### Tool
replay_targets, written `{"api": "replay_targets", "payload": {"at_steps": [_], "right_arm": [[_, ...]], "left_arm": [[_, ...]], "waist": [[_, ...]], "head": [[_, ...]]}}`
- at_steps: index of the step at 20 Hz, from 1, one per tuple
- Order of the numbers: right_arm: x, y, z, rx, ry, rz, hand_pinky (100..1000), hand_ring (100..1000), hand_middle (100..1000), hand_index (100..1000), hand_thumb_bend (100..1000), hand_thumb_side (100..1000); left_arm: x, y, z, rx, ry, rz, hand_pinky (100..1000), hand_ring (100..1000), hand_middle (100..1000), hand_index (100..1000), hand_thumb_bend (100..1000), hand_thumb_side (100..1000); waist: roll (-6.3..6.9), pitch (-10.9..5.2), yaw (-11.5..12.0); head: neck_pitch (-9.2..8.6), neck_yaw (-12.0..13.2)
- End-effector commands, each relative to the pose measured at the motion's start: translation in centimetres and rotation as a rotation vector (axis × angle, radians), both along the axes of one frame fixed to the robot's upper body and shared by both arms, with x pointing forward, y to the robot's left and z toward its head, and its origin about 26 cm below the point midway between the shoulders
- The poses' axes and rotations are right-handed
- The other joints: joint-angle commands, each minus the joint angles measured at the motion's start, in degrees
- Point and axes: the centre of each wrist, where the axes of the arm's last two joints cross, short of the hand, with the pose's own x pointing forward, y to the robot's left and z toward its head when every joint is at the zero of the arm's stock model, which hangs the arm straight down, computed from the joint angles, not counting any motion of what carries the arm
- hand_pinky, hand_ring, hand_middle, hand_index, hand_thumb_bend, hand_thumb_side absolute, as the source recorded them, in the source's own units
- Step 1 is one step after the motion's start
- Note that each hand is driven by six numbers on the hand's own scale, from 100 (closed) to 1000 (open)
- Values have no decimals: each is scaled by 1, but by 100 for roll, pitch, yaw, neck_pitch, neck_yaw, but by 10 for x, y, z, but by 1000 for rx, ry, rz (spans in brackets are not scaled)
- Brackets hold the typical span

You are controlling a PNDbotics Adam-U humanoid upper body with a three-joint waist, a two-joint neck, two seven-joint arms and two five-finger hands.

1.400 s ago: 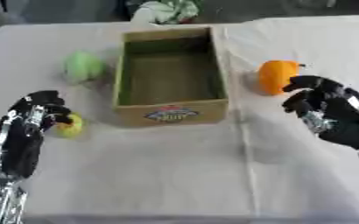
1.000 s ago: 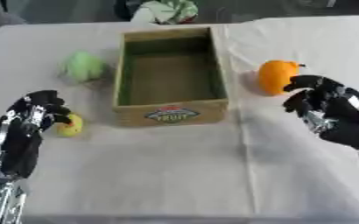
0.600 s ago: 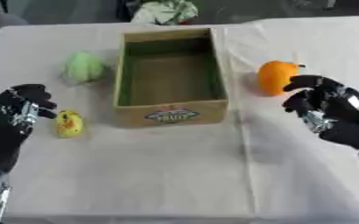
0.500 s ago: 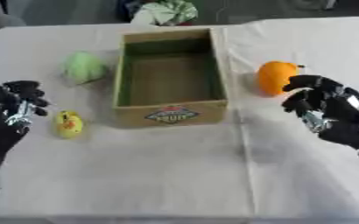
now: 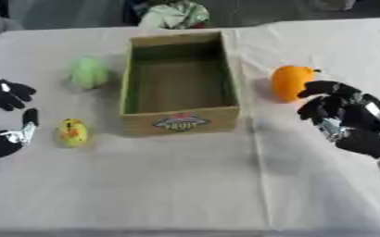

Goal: Pick up objects on the table and place them in the box.

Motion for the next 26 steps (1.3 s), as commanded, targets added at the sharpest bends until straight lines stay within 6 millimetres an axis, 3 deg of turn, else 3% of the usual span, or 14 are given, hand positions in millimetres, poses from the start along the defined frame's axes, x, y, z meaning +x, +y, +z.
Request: {"api": "replay_targets", "payload": {"at_steps": [1,6,19,26], "right_arm": [[0,-2,10,-21,-30,8,640,648,730,855,100,220],[0,-1,9,-21,-29,11,640,647,730,855,100,222],[0,-1,9,-20,-29,15,639,645,729,855,100,222],[0,0,9,-19,-28,17,639,644,729,855,100,221]], "left_arm": [[8,6,8,141,17,10,674,649,631,789,106,237],[25,5,-3,220,57,31,684,641,635,799,163,262],[55,0,-41,262,165,64,672,638,639,801,188,316],[64,-4,-52,272,187,65,636,582,583,767,159,252]], "waist": [[3,-75,-11],[-3,-66,-35],[-20,-49,-58],[-23,-43,-75]], "head": [[33,-6],[28,5],[25,15],[32,23]]}}
